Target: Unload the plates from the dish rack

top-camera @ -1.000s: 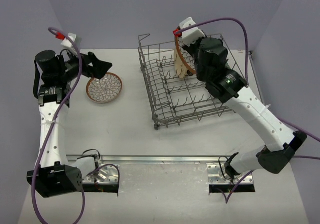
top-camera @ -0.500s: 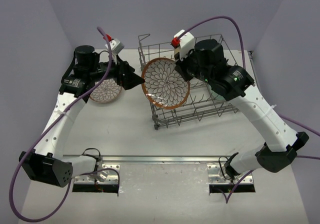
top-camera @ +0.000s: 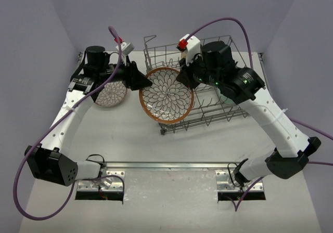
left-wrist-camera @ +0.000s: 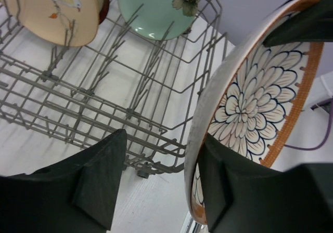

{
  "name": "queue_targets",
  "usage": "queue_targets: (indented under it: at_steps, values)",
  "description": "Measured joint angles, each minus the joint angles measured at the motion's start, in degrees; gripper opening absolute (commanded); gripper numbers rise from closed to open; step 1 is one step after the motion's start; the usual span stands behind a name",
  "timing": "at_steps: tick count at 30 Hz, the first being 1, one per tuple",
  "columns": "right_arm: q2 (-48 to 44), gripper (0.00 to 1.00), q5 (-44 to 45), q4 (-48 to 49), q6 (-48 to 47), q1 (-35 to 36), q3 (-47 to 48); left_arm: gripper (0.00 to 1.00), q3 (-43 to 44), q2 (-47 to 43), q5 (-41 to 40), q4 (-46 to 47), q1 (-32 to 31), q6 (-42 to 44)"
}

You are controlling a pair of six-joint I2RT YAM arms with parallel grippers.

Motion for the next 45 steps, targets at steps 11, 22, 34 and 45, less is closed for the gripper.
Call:
queue_targets:
  at_steps: [11,22,34,45]
  values:
    - [0.6,0.00,-0.6,-0.1,0.9,-0.4,0.2,0.00,-0.6,1.0,8.4,0.6,-0.3,-1.8]
    - [0.9,0.94,-0.8,3.5,2.3,-2.2,0.4,0.00,-2.5,1.5,11.1,1.7,4.4,-5.5]
    - [-4.3,0.99,3.0,7.0,3.5,-19.6,-6.6,0.00,-1.8,9.5,14.7,5.8,31.7,-13.5]
    - [-8.7,0.99,8.3,7.5,1.4,-34.6,-19.6,0.00,1.6,25.2,-10.5,-1.2,36.6,-3.1]
